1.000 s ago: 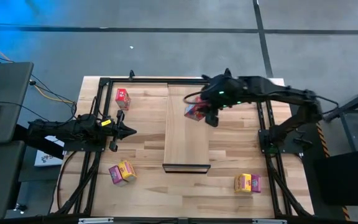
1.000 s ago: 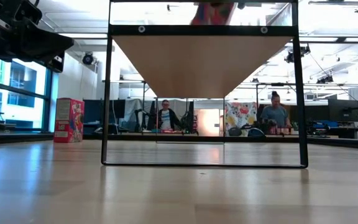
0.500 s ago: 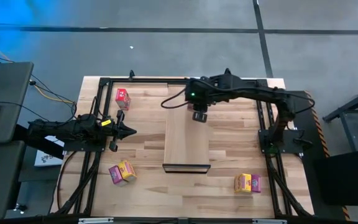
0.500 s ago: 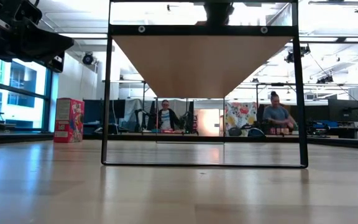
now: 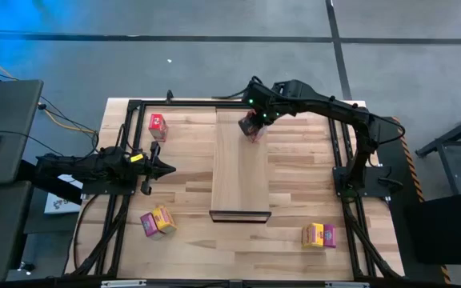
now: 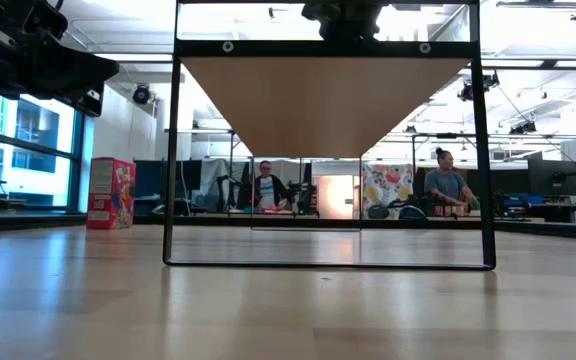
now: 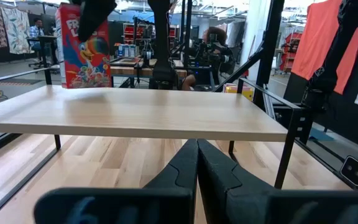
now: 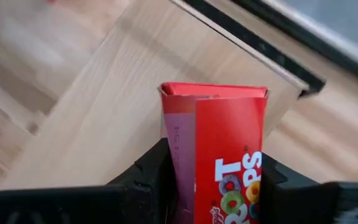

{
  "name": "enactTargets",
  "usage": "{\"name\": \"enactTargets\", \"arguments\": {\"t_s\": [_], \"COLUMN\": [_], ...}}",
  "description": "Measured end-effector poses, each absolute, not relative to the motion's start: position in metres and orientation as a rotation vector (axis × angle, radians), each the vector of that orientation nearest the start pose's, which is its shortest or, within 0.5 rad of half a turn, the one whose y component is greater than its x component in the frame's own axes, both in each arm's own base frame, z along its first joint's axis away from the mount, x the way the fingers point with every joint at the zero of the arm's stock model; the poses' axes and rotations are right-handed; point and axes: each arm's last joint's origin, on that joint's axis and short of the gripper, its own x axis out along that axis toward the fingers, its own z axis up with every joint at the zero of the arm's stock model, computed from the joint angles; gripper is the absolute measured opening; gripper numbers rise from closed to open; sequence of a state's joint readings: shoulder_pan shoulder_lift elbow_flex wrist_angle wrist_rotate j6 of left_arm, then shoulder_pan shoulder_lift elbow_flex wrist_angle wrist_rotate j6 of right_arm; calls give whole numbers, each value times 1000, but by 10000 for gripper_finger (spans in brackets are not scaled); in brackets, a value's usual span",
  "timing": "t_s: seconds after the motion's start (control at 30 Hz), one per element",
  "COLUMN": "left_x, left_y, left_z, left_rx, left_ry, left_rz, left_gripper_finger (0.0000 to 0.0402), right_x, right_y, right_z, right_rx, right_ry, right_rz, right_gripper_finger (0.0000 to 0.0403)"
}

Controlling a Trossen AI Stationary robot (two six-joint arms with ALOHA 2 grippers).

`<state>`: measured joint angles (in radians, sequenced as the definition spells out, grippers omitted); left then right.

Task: Stack cereal on shelf
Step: Put the right red cereal box on the shelf

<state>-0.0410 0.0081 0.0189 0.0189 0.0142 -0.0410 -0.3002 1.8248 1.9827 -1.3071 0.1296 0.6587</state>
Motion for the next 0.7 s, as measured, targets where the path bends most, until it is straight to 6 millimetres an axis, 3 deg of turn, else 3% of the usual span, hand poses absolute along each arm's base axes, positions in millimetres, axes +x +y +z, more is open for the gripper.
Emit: {"name": "enactTargets", "arguments": {"t_s": [0.17,0.37,0.6,0.7], "left_x": [97,97,97,97], "left_y": [-4,-4,-4,-4], "left_z": [171,171,171,171], "left_rx": [-41,-41,-41,-41], "left_ry": [-29,-28,-28,-28], "left_rz": [-56,-56,-56,-56], "left_gripper_finger": [0,0,0,0], "right_x": [333,322,318,320], "right_y": [-129,-142,-130,-121], "right_z": [368,371,396,395], "right_rx": [864,856,722,711], "right_ry": [976,984,907,923], "right_rz": [-781,-863,-966,-971], "right_gripper_finger": [119,119,119,119]}}
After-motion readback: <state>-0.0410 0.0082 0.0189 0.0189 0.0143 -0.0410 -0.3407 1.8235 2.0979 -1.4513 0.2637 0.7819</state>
